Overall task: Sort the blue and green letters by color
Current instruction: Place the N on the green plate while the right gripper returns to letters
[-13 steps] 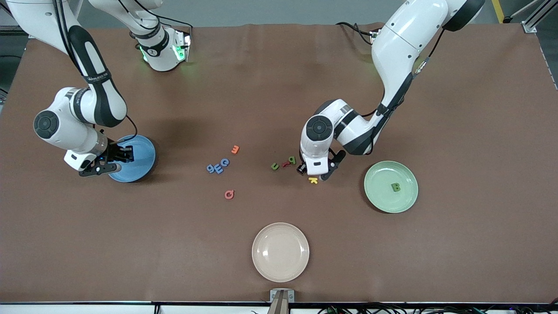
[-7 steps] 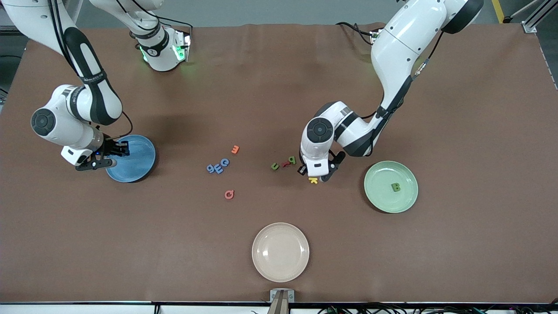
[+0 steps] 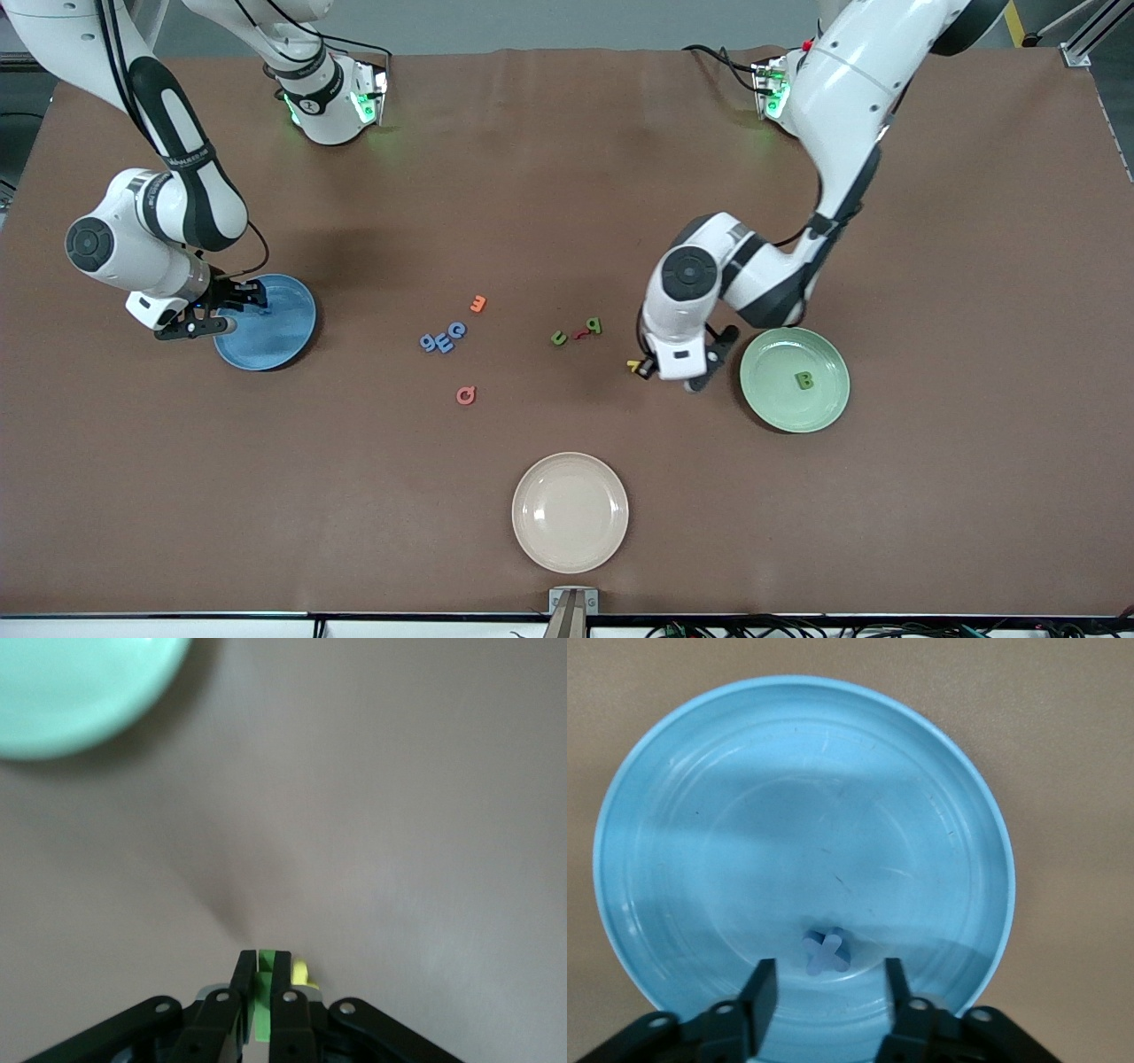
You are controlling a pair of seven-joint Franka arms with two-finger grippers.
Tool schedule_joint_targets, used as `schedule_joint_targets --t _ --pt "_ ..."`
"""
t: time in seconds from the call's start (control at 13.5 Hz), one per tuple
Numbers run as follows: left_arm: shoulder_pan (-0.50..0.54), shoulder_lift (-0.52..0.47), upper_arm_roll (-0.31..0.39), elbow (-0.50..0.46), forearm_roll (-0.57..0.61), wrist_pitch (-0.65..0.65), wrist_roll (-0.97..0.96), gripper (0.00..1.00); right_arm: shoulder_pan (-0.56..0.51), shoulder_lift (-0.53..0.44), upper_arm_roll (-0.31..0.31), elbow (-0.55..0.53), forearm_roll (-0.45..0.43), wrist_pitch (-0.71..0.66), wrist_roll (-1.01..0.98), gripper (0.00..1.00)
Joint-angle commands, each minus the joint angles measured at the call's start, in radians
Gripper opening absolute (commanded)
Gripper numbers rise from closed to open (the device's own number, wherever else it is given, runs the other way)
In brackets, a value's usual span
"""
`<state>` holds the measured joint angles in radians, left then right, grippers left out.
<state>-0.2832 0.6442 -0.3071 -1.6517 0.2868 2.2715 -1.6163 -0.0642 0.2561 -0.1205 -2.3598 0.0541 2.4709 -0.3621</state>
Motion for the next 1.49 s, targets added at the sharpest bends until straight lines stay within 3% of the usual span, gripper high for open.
schedule_joint_targets --t 0.0,0.3,0.59,0.67,0.74,0.82,0.89,1.12,1.41 --pt "0.08 -0.058 -0.007 -0.036 0.008 -0.055 0.114 0.0 -0.009 -0.041 0.019 -0.021 -0.01 0.0 0.005 0.93" --pt "0.22 -0.067 -0.007 -0.06 0.009 -0.058 0.292 0.0 0.087 -0.035 0.024 -0.007 0.006 -0.004 0.179 0.92" --pt "0.304 -0.06 -0.006 -0.092 0.011 -0.058 0.426 0.04 0.275 -0.029 0.024 0.06 0.006 -0.035 0.712 0.93" --pt "0.308 -0.06 -0.006 -0.094 0.011 -0.058 0.426 0.11 0.312 -0.015 0.025 0.088 0.007 -0.05 0.824 0.93" --pt "0.306 -0.057 -0.006 -0.099 0.011 -0.058 0.426 0.32 0.339 0.0 0.025 0.111 0.007 -0.053 0.918 0.94" --pt "0.306 -0.057 -0.006 -0.1 0.011 -0.058 0.423 0.7 0.365 0.012 0.025 0.126 0.009 -0.052 0.989 0.95" --pt "0.3 -0.063 -0.007 -0.1 0.011 -0.061 0.403 0.96 0.389 0.026 0.025 0.145 0.01 -0.05 1.065 0.97" --pt "0.295 -0.07 -0.053 -0.085 0.009 -0.095 0.374 0.99 0.466 0.069 0.025 0.194 0.137 -0.046 1.282 0.97" --pt "0.236 -0.067 -0.112 -0.07 0.009 -0.095 0.328 0.99 0.534 0.137 0.024 0.258 0.158 -0.043 1.394 1.0"
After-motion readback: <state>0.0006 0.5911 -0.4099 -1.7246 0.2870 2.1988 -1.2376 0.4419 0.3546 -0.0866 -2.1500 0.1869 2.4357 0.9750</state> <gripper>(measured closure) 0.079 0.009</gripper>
